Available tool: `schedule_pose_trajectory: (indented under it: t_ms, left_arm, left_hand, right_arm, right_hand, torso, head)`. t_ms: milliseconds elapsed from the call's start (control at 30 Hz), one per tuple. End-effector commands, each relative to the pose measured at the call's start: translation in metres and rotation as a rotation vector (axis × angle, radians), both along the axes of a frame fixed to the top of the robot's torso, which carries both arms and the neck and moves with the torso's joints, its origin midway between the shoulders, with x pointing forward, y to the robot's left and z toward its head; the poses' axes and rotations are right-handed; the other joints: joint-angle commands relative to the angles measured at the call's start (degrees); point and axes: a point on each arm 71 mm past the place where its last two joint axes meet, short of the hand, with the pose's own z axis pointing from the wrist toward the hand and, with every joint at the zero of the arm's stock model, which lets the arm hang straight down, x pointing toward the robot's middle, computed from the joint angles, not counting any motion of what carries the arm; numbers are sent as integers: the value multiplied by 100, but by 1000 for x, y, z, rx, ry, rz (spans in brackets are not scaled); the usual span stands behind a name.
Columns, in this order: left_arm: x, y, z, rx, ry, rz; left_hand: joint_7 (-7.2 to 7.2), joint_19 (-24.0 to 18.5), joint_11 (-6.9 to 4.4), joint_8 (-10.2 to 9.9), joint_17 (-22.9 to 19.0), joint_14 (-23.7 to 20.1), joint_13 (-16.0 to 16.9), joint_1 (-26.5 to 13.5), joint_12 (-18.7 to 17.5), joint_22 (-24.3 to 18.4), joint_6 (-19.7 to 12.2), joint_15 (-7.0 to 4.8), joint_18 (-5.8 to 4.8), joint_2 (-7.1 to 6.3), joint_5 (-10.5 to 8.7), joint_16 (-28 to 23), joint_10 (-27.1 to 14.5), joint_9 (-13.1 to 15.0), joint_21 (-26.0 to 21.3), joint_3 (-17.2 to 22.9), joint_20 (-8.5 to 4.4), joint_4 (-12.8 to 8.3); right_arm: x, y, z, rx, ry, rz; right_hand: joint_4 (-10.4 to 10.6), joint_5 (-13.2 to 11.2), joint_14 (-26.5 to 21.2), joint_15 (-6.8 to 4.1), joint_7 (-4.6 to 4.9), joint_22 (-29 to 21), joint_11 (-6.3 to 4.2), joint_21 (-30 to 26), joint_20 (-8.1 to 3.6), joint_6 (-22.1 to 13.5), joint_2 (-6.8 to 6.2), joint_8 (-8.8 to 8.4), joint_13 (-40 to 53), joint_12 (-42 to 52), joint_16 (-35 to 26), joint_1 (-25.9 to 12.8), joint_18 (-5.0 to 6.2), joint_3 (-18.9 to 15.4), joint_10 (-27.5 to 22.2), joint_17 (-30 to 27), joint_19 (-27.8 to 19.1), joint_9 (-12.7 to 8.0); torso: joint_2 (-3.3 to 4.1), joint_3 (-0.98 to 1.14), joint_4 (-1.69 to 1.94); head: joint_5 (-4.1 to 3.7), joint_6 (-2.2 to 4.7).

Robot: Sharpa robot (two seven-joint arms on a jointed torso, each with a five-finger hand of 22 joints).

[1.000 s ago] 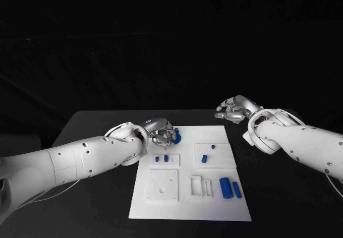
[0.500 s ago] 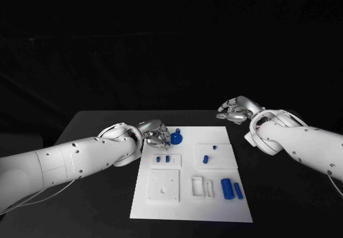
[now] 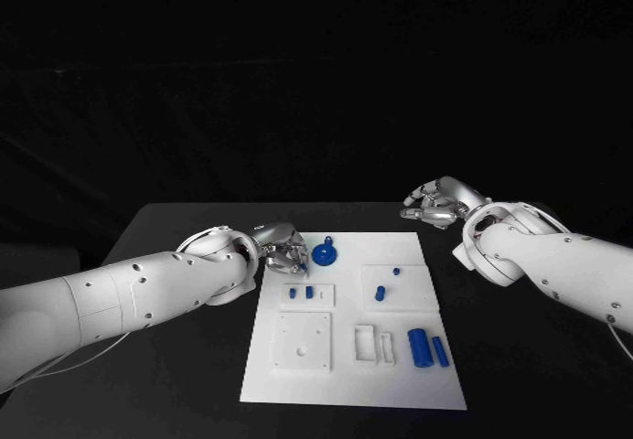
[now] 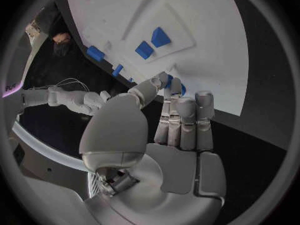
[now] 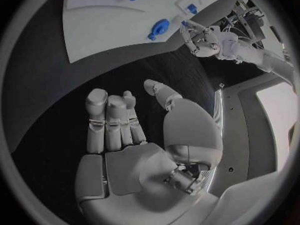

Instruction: Assemble the parts on the task board

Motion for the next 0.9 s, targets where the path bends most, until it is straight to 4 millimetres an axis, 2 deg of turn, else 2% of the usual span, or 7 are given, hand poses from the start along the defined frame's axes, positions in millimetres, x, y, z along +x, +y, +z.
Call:
schedule_pose_trajectory:
  t_ms: [33, 267, 900]
  left_arm:
    - [0, -2, -3, 36, 4, -15]
    - [1, -2, -6, 43, 8, -16]
    - [-4, -8, -10, 49, 36, -40]
  left_hand:
    - [8, 31, 6, 24, -8, 27, 1, 20, -2, 48, 30, -8, 329, 61, 20, 15, 30, 6, 20, 15, -185, -22]
    - [8, 33, 5, 23, -11, 28, 2, 19, -5, 47, 31, -8, 328, 62, 20, 12, 32, 6, 20, 17, -186, -27]
    - [9, 37, 4, 20, -17, 31, 6, 11, -12, 46, 33, -9, 325, 68, 16, 9, 39, 5, 19, 17, -188, -32]
  right_arm:
    - [0, 2, 0, -6, 3, 16]
    - [0, 2, 0, -6, 3, 15]
    - [0, 1, 0, -6, 3, 15]
  right_hand:
    - [-43, 32, 34, -6, 32, 36, -21, -23, -53, -4, 37, -34, -8, 37, -19, 14, 485, 2, 0, -9, -4, -8]
    - [-44, 32, 34, -7, 32, 37, -21, -24, -53, -4, 38, -34, -9, 38, -20, 14, 485, 3, 0, -9, -3, -9]
    - [-46, 33, 34, -7, 32, 38, -21, -26, -52, -3, 39, -35, -13, 40, -21, 14, 485, 3, -1, -10, -2, -9]
  torso:
    - [1, 1, 2]
    - [1, 3, -10]
    - [2, 5, -5]
  head:
    - [6, -1]
    - [4, -6]
    - [-9, -16]
